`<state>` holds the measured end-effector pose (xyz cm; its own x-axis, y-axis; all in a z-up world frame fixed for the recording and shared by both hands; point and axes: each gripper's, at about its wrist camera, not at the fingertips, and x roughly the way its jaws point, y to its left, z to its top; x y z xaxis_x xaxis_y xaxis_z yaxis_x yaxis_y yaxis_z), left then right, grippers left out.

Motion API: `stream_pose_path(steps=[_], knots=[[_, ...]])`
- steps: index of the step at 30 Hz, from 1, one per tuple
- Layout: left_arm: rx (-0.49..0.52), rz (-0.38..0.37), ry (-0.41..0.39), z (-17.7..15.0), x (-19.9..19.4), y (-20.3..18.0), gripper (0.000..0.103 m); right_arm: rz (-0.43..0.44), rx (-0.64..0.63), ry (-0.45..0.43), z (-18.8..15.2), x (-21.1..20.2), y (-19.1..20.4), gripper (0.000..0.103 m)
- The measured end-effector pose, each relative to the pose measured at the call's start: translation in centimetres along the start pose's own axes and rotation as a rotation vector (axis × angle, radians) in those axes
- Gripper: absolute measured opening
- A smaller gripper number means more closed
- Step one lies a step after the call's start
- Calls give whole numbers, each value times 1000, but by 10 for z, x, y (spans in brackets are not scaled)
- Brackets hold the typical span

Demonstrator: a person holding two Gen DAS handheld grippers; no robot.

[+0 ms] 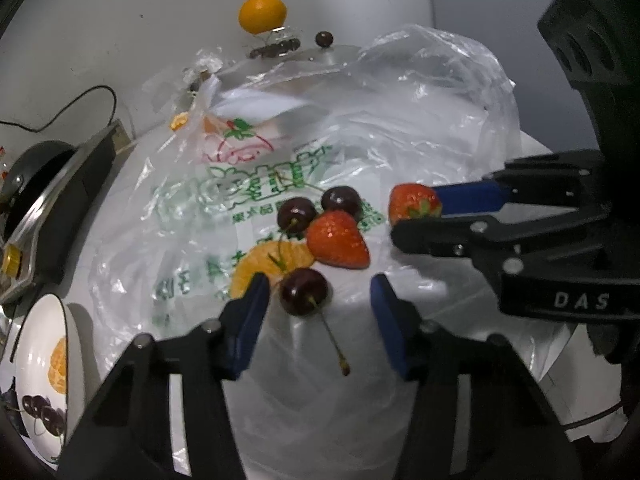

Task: Organize fruits
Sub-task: 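Grasp a red strawberry with the right tool while the left tool grasps a dark cherry, then lift the strawberry with the right tool while the left tool lifts the cherry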

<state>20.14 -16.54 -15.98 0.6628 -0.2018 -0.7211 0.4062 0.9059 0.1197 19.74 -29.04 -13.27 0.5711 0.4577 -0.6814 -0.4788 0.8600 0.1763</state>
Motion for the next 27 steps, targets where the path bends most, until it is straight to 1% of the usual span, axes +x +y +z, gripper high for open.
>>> stream_pose_path(steps=[3,6,9,11,12,19,27], knots=[[-35,-27,11,1,4,5,52,2,3,-2,-2,-2,-1,34],[-66,-35,7,1,6,10,40,2,7,-2,-2,-2,-3,34],[-88,-46,10,1,9,14,37,2,13,-5,-3,-3,-2,34],[-93,-53,14,1,11,15,30,3,14,-9,-4,-4,-2,34],[-93,-57,15,1,11,16,29,4,13,-11,-4,-5,-1,34],[-94,-68,12,1,8,16,29,-3,3,-24,-3,-10,0,35],[-93,-80,-16,0,-9,14,29,-12,-14,-42,-2,-20,11,34]])
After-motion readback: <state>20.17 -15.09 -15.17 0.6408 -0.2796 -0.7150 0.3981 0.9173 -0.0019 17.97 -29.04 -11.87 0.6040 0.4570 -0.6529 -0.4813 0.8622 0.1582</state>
